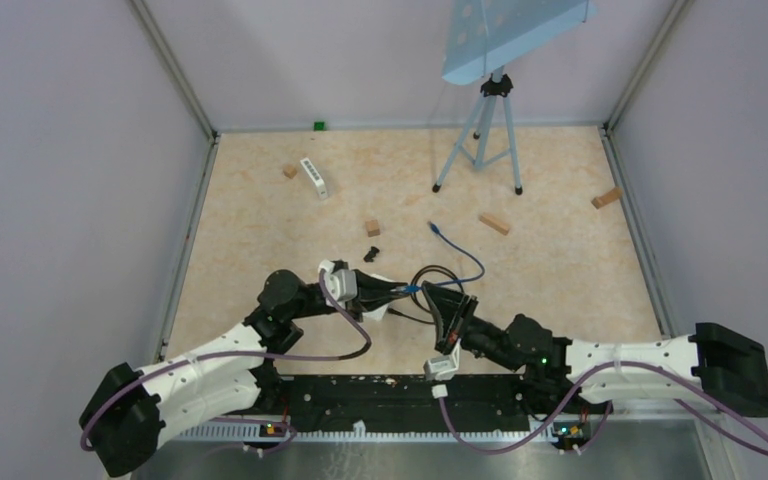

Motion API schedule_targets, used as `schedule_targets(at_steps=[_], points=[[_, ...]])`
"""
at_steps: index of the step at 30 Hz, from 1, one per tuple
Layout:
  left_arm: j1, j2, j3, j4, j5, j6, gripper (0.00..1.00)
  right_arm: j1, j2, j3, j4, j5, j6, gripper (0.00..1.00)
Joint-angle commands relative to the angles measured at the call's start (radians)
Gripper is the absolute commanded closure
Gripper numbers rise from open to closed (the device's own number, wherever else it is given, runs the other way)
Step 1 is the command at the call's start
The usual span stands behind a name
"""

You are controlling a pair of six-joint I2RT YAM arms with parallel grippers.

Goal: Insert the plug into the switch port
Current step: Insert the connector into the switch port.

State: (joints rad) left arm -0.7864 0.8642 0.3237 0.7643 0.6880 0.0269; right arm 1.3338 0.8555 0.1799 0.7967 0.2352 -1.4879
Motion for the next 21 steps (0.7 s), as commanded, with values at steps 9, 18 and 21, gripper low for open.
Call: schedule_targets(at_steps=[9, 18, 21], points=[[-0.007, -0.001, 0.052, -0.043, 0.006, -0.025, 0.38, 0.019, -0.093, 0.092, -0.128, 0.026, 0.163, 1.0], [-0.007, -0.144, 0.045, -0.162, -0.054, 0.046, 0.23, 0.016, -0.205, 0.226, -0.411, 0.083, 0.453, 1.0], [-0.007, -0.199, 0.037, -0.205, -0.139, 0.037, 0.23, 0.01, -0.226, 0.26, -0.475, 0.14, 0.514, 1.0]])
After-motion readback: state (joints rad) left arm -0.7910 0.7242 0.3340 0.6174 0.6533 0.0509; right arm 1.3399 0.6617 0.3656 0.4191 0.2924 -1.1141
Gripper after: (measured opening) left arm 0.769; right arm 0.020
